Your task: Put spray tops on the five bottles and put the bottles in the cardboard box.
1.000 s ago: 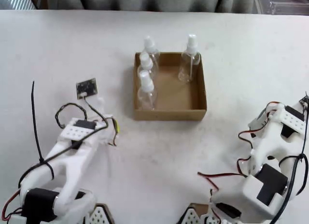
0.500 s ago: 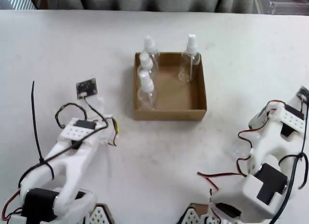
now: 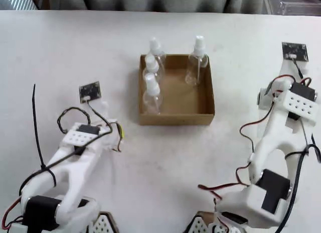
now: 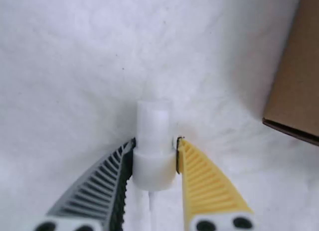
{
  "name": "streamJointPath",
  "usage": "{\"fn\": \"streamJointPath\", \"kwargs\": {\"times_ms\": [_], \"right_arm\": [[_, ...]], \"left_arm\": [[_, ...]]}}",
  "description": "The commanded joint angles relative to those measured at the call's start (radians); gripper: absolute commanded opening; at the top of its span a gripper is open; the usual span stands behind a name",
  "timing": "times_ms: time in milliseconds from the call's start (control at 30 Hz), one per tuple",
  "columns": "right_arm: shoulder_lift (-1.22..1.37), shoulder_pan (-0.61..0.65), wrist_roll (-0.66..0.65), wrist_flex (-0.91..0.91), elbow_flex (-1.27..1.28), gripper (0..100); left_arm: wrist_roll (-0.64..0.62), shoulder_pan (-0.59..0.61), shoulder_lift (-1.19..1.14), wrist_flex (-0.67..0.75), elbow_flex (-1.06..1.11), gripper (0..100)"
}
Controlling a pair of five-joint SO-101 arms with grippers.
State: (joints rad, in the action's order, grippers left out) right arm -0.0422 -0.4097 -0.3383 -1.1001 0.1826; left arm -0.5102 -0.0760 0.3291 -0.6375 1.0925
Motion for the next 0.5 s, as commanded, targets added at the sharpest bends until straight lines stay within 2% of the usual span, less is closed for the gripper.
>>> {"fn": "streamJointPath", "kwargs": {"times_ms": [0,167,467], "right_arm": [[-0.148,0.038,-0.014,-0.113,-0.091,1.7],[-0.298,0.073,-0.014,-0.245,-0.089,1.7],[-0.487,0.073,-0.014,-0.374,-0.031,1.7]], "left_arm": [[0.006,-0.004,0.041,0.015,-0.003,2],[0.006,-0.002,0.041,0.015,-0.003,2],[0.006,-0.001,0.042,0.015,-0.003,2]]}}
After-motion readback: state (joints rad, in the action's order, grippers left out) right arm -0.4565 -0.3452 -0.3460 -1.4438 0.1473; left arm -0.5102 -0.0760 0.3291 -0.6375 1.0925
